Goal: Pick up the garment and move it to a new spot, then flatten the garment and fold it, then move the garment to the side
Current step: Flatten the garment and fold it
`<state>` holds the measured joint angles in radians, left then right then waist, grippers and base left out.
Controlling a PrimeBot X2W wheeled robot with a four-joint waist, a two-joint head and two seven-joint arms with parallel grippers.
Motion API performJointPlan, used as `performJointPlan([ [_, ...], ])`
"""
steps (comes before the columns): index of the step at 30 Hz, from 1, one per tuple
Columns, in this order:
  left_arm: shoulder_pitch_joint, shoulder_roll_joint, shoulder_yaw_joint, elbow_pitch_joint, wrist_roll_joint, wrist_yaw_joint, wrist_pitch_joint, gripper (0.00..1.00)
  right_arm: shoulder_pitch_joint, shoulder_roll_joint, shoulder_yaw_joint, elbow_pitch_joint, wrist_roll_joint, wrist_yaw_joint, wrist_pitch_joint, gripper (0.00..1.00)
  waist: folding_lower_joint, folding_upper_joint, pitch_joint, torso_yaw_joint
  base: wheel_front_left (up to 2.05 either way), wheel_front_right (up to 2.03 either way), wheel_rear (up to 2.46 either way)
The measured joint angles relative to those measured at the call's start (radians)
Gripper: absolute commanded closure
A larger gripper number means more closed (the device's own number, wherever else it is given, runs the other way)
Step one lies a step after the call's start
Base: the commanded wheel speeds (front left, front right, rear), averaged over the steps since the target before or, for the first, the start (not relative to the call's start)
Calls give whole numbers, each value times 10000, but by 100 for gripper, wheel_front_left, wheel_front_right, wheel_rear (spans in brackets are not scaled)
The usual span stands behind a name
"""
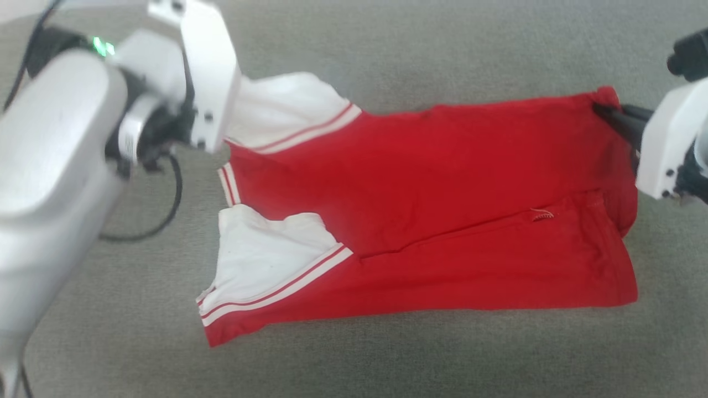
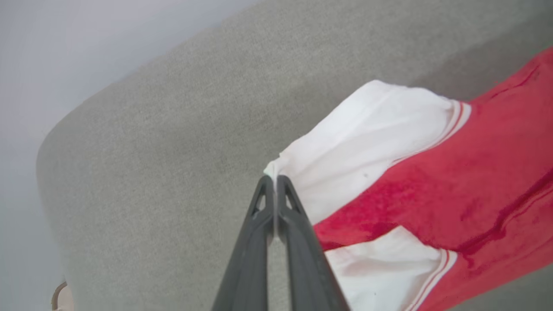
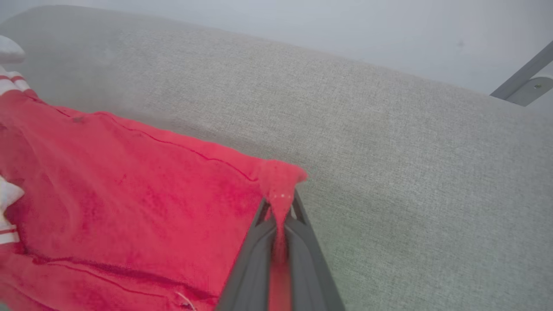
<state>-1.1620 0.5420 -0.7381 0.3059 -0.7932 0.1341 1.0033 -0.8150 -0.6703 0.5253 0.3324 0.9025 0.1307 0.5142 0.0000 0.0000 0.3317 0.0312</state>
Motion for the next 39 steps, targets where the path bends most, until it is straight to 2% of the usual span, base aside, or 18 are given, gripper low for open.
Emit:
performJointPlan([
  [10,2389,1530,-73,-4196,-65,1595,692,100,2468,-165,-2057,-1904,-604,2,686,100,0,0,-395,256,0,0,0],
  [12,3126,1858,-77,-5041,-125,2075,700,100,3340,12,-2679,-2316,-731,0,993,100,0,0,-431,268,0,0,0],
  [15,3847,2038,-115,-5528,-221,2414,644,100,4126,303,-3241,-2545,-872,2,1246,100,0,0,-445,277,0,0,0],
  [17,4321,2054,-125,-5584,-326,2571,489,100,4519,506,-3570,-2554,-1066,2,1436,100,0,0,-441,277,0,0,0],
  [20,4939,1965,-128,-5338,-629,2577,73,100,4864,924,-3848,-2445,-1275,2,1609,100,0,0,-424,258,0,0,0],
  [24,5494,1626,-192,-4518,-800,2355,-604,100,4979,1407,-3956,-2071,-1415,0,1724,100,0,0,-461,244,0,0,0],
  [25,5538,1572,-232,-4305,-802,2151,-792,79,4978,1488,-3942,-1925,-1448,0,1735,91,0,0,-485,242,0,0,0],
  [26,5603,1496,-213,-4096,-805,2027,-1037,55,4976,1574,-3919,-1801,-1450,0,1739,73,0,0,-521,235,0,0,0],
  [27,5656,1386,-205,-3862,-844,1925,-1227,51,4972,1616,-3873,-1672,-1528,0,1737,56,0,0,-562,233,0,0,0],
  [28,5691,1337,-203,-3678,-867,1818,-1360,31,4956,1638,-3839,-1586,-1588,0,1735,13,0,0,-606,233,0,0,0],
  [29,5703,1333,-215,-3498,-857,1716,-1494,0,4923,1674,-3818,-1519,-1593,0,1732,0,0,1,-650,231,0,0,0],
  [33,5790,1235,-48,-3108,-865,1444,-2159,0,4865,1814,-3753,-1290,-1680,0,1712,0,0,0,-886,257,0,0,0],
  [39,6218,1331,385,-3223,-853,1317,-3463,0,5106,1958,-3948,-1344,-1733,0,1638,0,0,0,-1287,323,0,0,0],
])
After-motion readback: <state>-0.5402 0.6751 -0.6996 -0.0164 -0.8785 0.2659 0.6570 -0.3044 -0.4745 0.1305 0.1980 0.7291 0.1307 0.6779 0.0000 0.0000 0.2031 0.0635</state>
